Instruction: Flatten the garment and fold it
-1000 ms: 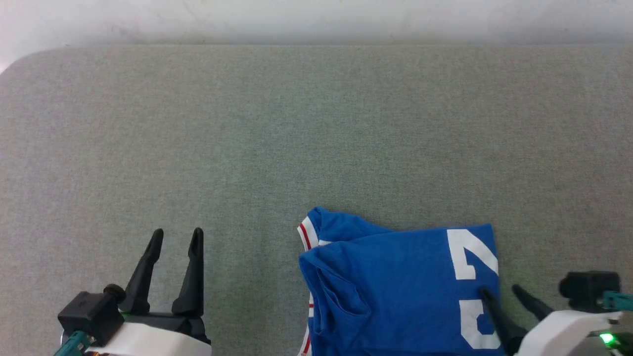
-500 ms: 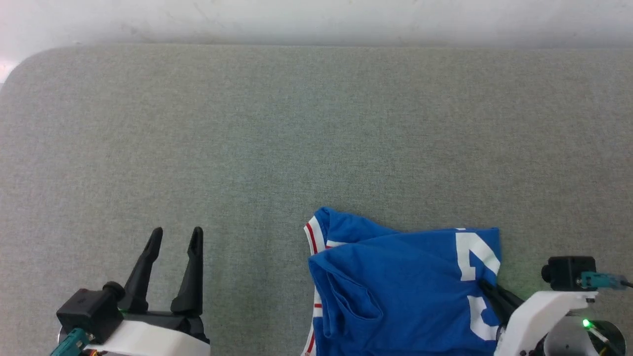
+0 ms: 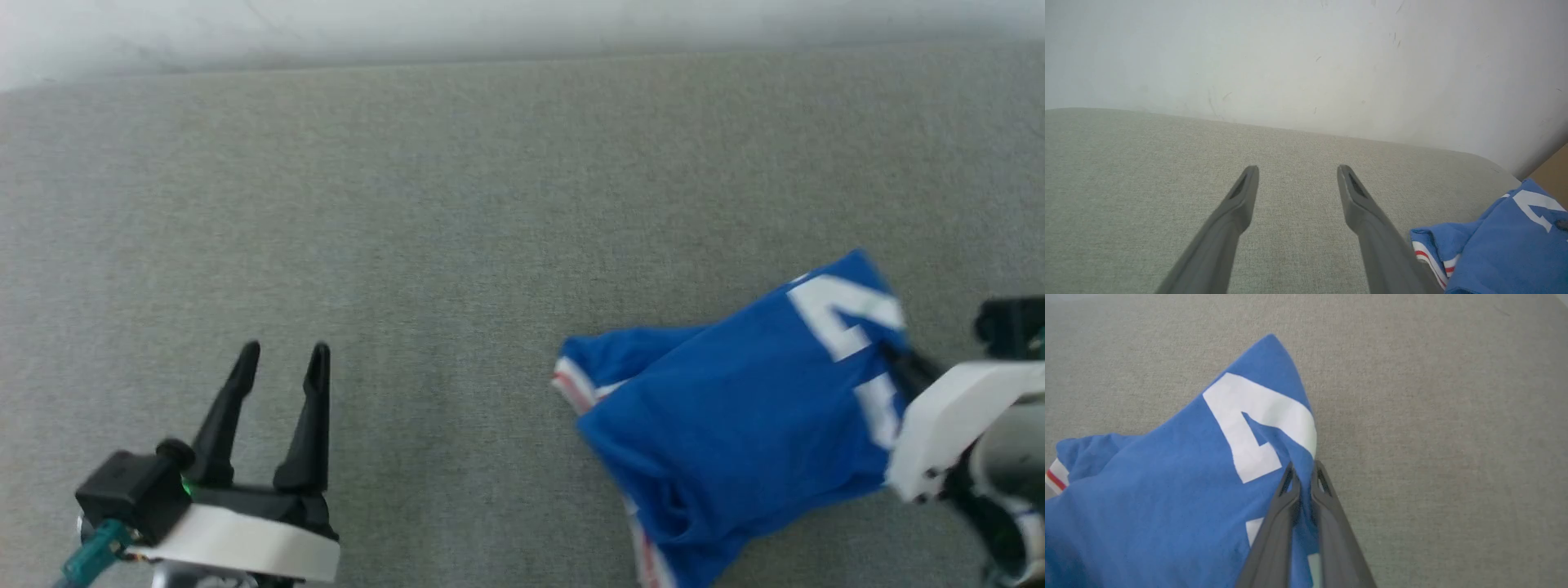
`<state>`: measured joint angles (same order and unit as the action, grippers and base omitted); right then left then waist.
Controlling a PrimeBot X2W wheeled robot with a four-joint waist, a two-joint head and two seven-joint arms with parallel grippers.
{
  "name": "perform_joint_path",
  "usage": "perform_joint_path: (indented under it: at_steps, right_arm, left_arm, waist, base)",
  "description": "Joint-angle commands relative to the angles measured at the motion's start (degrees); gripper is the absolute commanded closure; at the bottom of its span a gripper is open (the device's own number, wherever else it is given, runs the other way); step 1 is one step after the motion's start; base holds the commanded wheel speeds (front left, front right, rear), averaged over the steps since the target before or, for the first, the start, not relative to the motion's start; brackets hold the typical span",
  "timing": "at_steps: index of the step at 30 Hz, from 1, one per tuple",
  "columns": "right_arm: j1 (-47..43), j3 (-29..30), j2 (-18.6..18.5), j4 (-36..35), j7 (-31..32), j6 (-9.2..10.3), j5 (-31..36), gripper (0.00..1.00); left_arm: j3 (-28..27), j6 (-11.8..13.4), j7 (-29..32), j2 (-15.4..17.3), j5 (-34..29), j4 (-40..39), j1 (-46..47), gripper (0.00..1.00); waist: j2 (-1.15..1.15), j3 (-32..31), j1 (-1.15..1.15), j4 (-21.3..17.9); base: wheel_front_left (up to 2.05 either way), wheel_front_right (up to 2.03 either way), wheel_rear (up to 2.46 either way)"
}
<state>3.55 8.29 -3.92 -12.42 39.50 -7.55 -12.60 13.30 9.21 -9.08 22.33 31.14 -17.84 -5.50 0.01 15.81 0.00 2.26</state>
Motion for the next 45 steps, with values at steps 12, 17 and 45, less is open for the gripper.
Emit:
perform_joint_path:
  at_steps: [12, 17, 45]
  right_arm:
    - [12.7, 9.8, -16.1, -0.8, 5.7, 0.06, 5.3, 1.00]
    - [15.5, 13.9, -22.5, 3.5, 3.8, 0.06, 6.8, 1.00]
    - [18.7, 20.4, -27.9, 16.4, -5.5, 0.06, 14.2, 0.00]
  left_arm:
    - [-1.2, -0.8, 3.0, 3.7, -2.2, -3.5, 10.5, 0.00]
    - [-1.6, -1.0, 3.3, 4.5, -3.0, -4.7, 13.4, 0.00]
    - [-1.1, -1.3, -4.8, 3.2, -8.7, -5.5, 19.4, 0.00]
  waist:
    - [-0.01, 11.8, 0.00, -4.8]
    - [-0.01, 16.1, 0.00, -5.1]
    - [-0.01, 21.6, 0.00, -4.0]
  base:
    - [0.00, 0.00, 0.00]
    - [0.00, 0.00, 0.00]
    - [0.00, 0.00, 0.00]
